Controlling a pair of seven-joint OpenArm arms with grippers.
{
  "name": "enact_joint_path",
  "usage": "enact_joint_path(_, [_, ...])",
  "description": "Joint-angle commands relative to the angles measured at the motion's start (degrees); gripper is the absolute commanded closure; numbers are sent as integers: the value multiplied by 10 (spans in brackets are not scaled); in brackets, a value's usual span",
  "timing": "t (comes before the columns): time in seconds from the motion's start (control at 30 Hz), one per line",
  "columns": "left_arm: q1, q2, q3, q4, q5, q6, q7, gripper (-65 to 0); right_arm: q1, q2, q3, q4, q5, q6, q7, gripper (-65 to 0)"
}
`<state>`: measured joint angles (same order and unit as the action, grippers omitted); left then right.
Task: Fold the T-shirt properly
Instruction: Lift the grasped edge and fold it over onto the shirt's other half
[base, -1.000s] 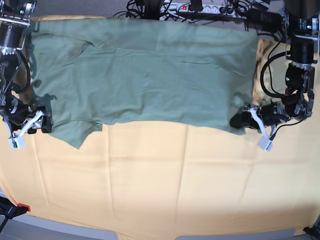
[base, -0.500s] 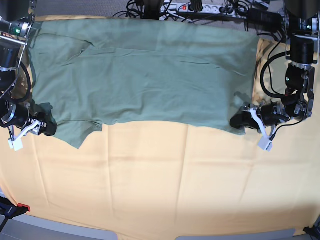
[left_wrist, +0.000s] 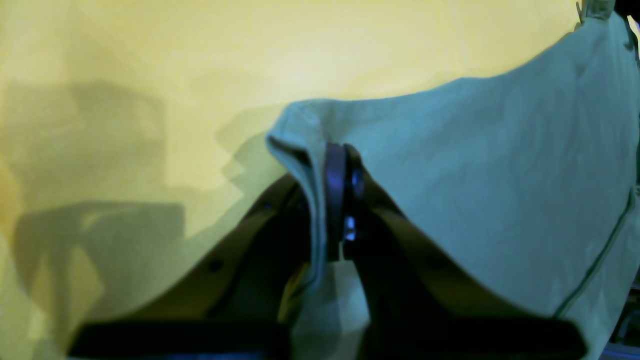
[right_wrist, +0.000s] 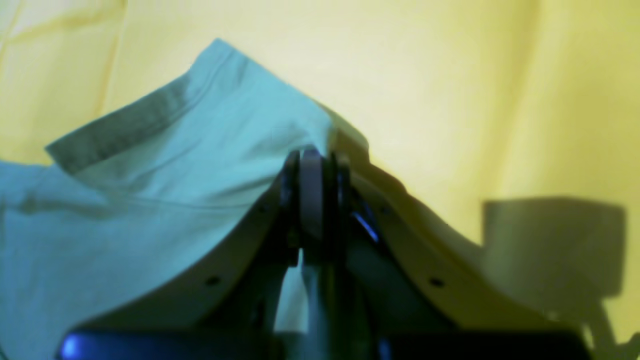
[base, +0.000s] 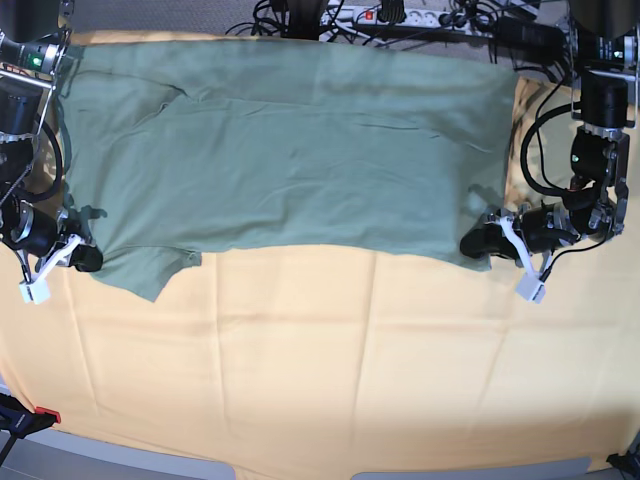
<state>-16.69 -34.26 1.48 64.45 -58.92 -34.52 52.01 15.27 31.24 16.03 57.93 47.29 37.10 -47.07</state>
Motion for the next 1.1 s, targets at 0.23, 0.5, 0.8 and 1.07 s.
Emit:
enact_joint_path(0.23, [-41,-9,-4,7,46,0,-84,0,16,14,5,8,-40,-10,61,0])
enact_joint_path(0.5, [-96,9,-4,7,120,2,-140,0,38,10,5,8,-73,-37,74,0])
enact_joint_path(0.8, [-108,51,-4,7,195,2,-196,0,82,9,1,8,-99,-39,86,0])
enact_joint_path(1.07, [-108,54,-4,7,124,-55,-135,0,80,10,0,8,-75,16,54,0])
